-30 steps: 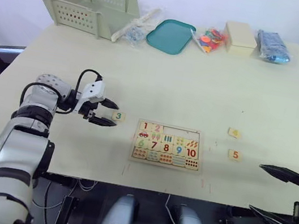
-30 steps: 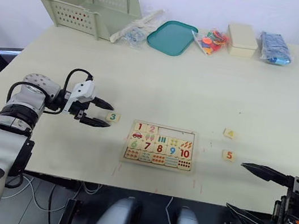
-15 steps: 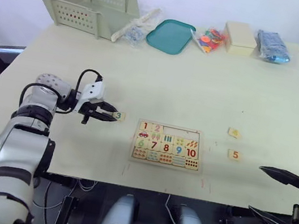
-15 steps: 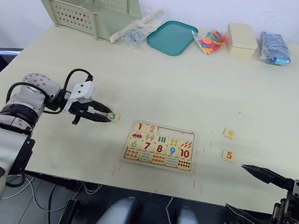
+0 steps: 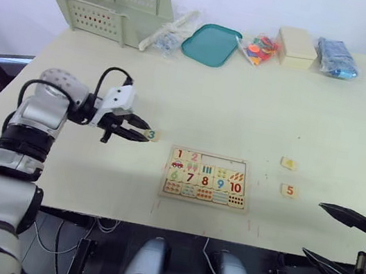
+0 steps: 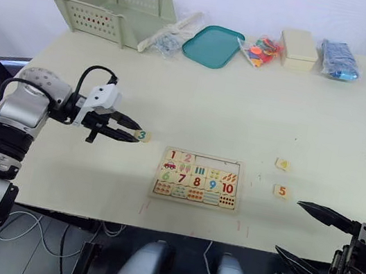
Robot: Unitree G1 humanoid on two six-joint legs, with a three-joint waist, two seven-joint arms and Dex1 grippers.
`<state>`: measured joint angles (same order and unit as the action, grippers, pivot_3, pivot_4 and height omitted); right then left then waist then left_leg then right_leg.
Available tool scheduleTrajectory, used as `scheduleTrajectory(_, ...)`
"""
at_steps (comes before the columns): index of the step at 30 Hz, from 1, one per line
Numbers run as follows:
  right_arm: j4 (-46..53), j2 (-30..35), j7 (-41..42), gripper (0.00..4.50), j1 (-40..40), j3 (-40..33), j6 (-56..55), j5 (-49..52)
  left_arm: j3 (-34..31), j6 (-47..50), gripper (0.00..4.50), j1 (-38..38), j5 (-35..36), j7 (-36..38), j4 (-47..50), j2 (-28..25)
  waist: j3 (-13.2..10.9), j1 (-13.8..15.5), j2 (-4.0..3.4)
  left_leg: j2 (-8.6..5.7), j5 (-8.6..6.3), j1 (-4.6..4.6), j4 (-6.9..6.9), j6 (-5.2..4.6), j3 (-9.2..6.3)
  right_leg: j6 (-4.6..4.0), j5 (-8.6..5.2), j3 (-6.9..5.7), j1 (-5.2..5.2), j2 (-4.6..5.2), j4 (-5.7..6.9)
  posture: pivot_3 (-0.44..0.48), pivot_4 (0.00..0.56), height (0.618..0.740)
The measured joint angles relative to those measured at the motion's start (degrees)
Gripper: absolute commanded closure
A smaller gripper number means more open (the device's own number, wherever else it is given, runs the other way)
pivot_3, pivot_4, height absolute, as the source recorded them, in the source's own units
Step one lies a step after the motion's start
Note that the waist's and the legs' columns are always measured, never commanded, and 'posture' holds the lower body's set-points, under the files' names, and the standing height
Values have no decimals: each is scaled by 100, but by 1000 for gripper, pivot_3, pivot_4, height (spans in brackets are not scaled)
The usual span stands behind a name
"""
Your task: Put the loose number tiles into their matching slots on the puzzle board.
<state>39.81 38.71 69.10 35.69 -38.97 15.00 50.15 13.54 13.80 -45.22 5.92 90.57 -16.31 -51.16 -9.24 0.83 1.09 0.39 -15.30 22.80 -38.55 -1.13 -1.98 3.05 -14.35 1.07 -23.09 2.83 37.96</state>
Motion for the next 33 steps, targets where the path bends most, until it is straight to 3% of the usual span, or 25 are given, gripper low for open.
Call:
scheduleTrajectory(4,23,-67,-105,0,-20,77,-30,-70,491,1899,3535,-494,-155,-81,1546,-88,1,-24,-9,-7,0,-7,2,0,5,0,-1,5,0,-6,1,0,150,740)
scheduleTrajectory(13,22,-38,-196,0,-64,58,-38,-70,1563,4084,3535,-1467,-305,-592,2254,603,0,-35,-9,-7,0,-6,0,0,4,-1,-2,6,0,-9,2,0,150,740)
scheduleTrajectory(18,17,-37,-182,0,-32,4,-79,-71,2318,4307,3535,-1612,-591,-869,2365,907,0,-32,-9,-7,0,-5,0,0,5,-1,-2,8,0,-9,1,0,150,740)
scheduleTrajectory(33,25,-229,-265,0,162,-13,-317,-228,2891,4592,3535,-1747,-700,-1649,1899,1713,-2,-24,-12,-7,0,-5,-1,0,5,-1,-2,9,-1,-8,1,0,150,740)
